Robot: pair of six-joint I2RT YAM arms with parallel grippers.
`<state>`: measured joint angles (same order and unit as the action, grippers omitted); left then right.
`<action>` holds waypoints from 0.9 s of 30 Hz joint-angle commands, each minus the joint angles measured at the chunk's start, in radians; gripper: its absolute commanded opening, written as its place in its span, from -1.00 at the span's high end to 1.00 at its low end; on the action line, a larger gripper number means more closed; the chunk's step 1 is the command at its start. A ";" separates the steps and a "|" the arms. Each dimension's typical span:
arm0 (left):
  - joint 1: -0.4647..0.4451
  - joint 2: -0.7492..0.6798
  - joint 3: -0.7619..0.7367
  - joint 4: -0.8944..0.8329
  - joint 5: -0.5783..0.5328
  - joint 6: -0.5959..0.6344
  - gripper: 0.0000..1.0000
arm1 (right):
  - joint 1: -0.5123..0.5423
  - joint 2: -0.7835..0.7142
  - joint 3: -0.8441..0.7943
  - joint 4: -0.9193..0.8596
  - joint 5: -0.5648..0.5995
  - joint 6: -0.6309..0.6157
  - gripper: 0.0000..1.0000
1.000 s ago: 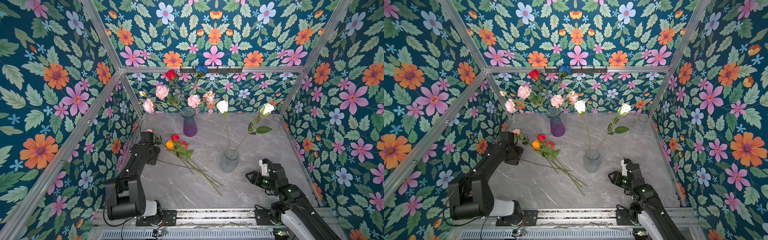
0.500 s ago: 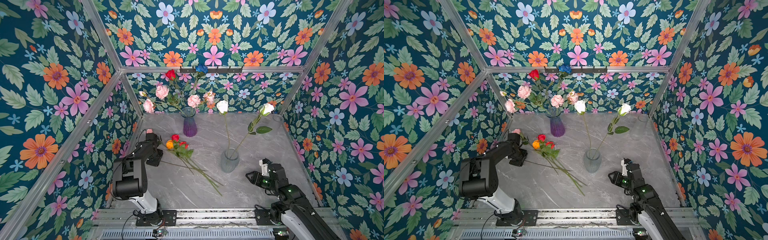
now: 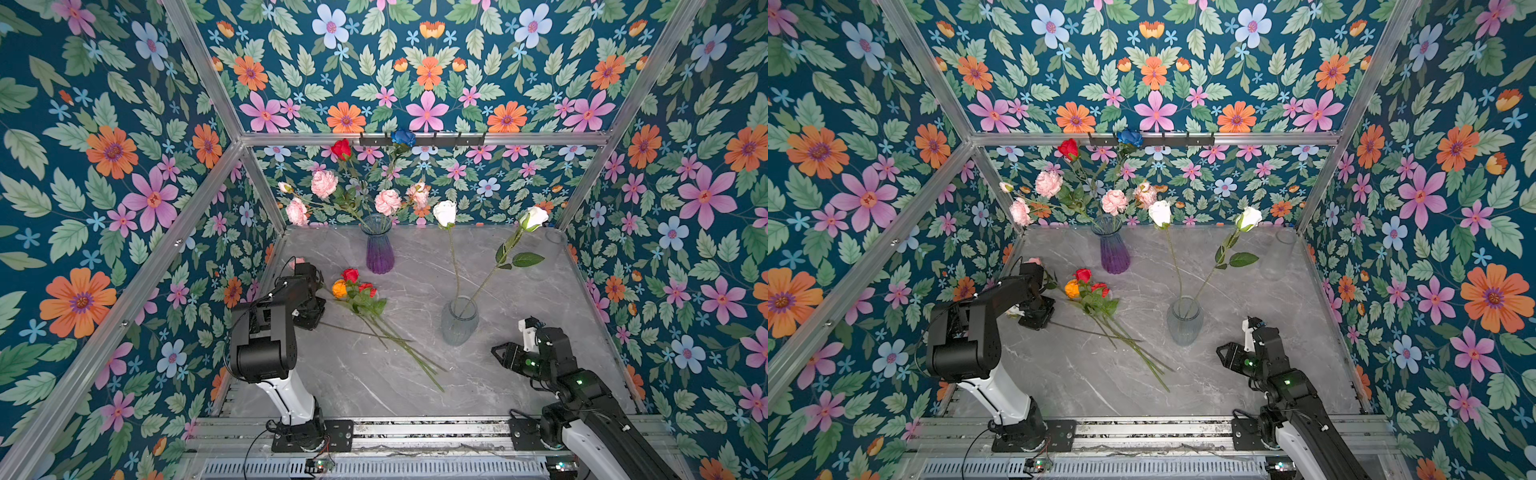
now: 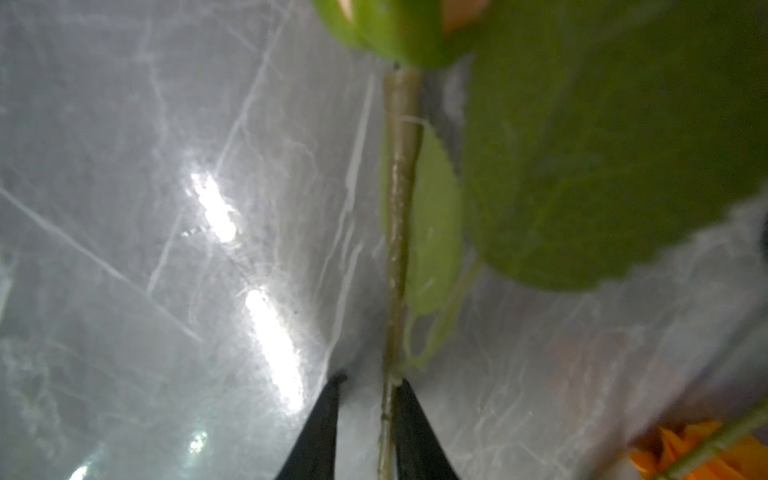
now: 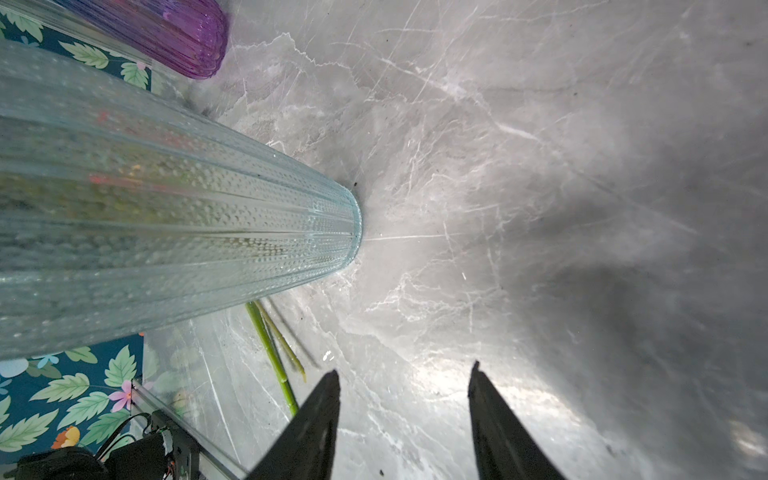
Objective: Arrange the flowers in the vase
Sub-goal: 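Lift the peach rose off the table with the left gripper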
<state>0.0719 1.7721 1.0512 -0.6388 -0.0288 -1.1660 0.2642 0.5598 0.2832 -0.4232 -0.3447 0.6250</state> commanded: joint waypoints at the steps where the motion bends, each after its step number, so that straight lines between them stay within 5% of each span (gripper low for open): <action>1: 0.002 0.029 -0.016 0.052 0.011 0.014 0.60 | 0.001 -0.001 0.000 0.005 0.008 0.003 -0.03; 4: 0.009 0.023 -0.025 0.063 0.035 0.009 0.99 | 0.000 0.002 -0.001 0.006 0.008 0.004 -0.03; 11: 0.019 -0.069 -0.054 0.070 0.066 -0.019 1.00 | 0.001 0.006 0.000 0.007 0.010 0.005 -0.03; 19: 0.032 -0.346 -0.195 0.208 0.171 -0.102 1.00 | 0.000 0.010 0.000 0.007 0.009 0.005 -0.03; 27: 0.032 -0.658 -0.155 0.151 0.030 -0.100 1.00 | 0.001 0.014 -0.001 0.008 0.007 0.005 -0.03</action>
<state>0.1028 1.1812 0.8852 -0.4801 0.0807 -1.2568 0.2642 0.5728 0.2832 -0.4232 -0.3401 0.6285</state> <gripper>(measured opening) 0.067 0.515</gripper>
